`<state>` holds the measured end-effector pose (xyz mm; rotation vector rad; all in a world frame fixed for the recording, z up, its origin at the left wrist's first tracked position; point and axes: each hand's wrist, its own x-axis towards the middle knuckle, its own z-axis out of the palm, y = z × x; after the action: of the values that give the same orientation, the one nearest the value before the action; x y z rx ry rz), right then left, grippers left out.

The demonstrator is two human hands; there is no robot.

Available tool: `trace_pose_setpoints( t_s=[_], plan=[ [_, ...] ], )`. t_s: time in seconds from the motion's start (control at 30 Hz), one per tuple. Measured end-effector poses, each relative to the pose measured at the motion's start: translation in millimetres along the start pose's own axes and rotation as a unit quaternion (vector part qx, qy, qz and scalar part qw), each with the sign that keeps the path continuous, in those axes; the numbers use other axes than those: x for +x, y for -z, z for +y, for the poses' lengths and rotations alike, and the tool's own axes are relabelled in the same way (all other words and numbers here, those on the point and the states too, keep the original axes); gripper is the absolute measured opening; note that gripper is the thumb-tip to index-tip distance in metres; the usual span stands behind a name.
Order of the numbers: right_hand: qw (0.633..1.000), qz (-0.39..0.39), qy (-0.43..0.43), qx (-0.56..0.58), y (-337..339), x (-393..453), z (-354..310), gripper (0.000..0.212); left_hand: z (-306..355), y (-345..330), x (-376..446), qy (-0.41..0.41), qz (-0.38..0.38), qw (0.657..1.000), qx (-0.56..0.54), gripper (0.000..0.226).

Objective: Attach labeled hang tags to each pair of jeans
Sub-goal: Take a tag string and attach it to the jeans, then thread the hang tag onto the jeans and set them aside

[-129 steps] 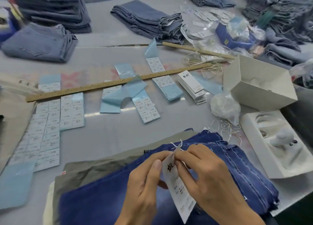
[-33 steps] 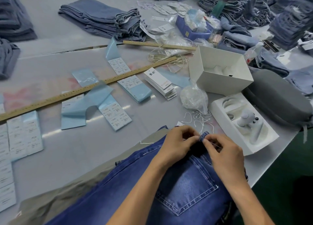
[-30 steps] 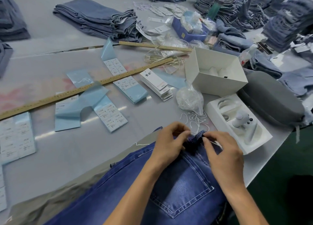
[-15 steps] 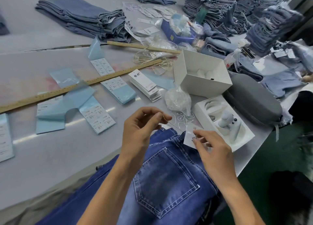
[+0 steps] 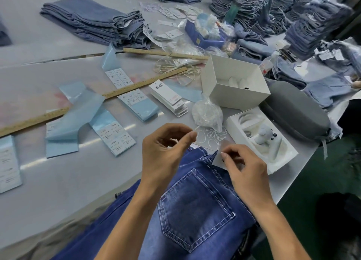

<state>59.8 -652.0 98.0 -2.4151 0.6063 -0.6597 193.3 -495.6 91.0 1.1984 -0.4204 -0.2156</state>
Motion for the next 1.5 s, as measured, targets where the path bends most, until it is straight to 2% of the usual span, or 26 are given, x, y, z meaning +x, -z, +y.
trace_pose_setpoints(
  t_s=[0.13, 0.23, 0.37, 0.57, 0.73, 0.9, 1.13, 1.3, 1.5],
  plan=[
    [0.998, 0.013, 0.035, -0.041, 8.5, -1.0, -8.4, 0.018, -3.7, -3.4, -3.0, 0.005, -0.007, 1.0, 0.02, 0.01],
    [0.999, 0.028, 0.036, -0.018, 10.9, -0.1, -14.4, 0.017, -7.3, -8.8, -6.0, 0.032, -0.03, 0.998, 0.036, 0.017],
    [0.998, 0.038, 0.033, 0.026, 13.0, 2.2, -21.5, 0.013, -11.1, -13.3, -9.3, 0.091, -0.04, 0.995, 0.001, 0.024],
    [0.996, 0.006, 0.027, 0.08, 13.8, 0.5, -32.2, 0.012, -13.8, -18.1, -17.0, 0.135, -0.076, 0.987, -0.029, 0.007],
    [0.997, -0.001, 0.026, 0.077, 9.7, 1.1, -34.7, 0.011, -6.2, -24.2, -21.0, 0.128, -0.104, 0.984, -0.063, 0.004],
    [0.99, -0.011, -0.022, 0.137, 7.7, -2.5, -33.2, 0.008, -2.2, -26.7, -21.0, 0.122, -0.129, 0.98, -0.089, 0.011],
    [0.948, 0.015, -0.109, 0.298, 9.4, -1.5, -35.2, 0.014, 1.3, -23.4, -17.9, 0.111, -0.125, 0.985, -0.05, 0.014],
    [0.938, 0.024, -0.127, 0.322, 9.9, -2.3, -36.1, 0.024, 0.0, -23.6, -18.9, 0.107, -0.116, 0.987, -0.031, 0.011],
    [0.93, 0.031, -0.138, 0.339, 7.9, -3.7, -36.9, 0.02, -1.4, -24.6, -21.4, 0.11, -0.12, 0.986, -0.027, 0.006]
  ],
)
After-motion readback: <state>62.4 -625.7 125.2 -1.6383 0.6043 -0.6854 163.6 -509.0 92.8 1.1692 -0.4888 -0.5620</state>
